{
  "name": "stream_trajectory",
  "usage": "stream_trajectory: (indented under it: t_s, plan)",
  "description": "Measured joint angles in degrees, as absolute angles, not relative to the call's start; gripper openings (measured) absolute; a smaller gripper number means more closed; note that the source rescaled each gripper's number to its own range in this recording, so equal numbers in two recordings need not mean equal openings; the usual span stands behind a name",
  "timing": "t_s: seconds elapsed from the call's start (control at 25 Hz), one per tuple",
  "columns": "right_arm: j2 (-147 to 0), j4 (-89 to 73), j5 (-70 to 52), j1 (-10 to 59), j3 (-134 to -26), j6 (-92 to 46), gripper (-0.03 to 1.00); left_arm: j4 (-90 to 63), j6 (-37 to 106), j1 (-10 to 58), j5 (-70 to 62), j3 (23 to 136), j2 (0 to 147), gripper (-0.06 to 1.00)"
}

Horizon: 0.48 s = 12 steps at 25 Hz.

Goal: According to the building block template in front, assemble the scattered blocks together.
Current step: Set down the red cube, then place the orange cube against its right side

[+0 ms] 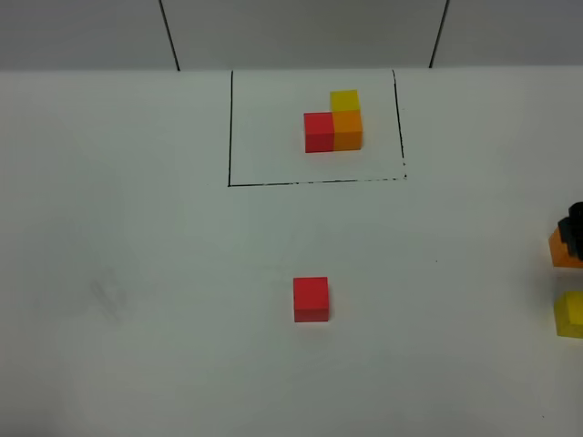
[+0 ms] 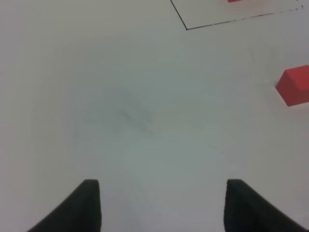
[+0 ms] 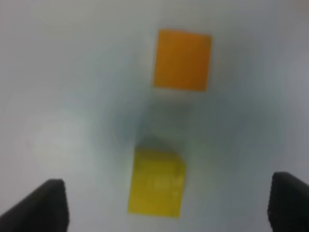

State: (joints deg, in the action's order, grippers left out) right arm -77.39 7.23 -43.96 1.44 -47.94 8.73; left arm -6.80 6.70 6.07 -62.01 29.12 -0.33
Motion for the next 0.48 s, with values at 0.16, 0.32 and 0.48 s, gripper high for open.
stream_trajectory:
  t_s: [0.16, 0.32, 0.48]
  plan:
    - [-85.4, 4.4, -40.1, -1.2, -50.9, 6.2, 0.7, -6.8, 6.7, 6.1, -62.0, 29.1, -0.3, 0.24]
    - [-91.9, 3.3, -38.8, -1.7, -53.2, 5.3, 0.7, -6.8, 6.7, 6.1, -62.0, 29.1, -0.3, 0.24]
    - [-96.1, 4.7, -36.6, -1.8, -53.7, 5.1, 0.7, -6.8, 6.7, 6.1, -62.0, 29.1, -0.3, 0.24]
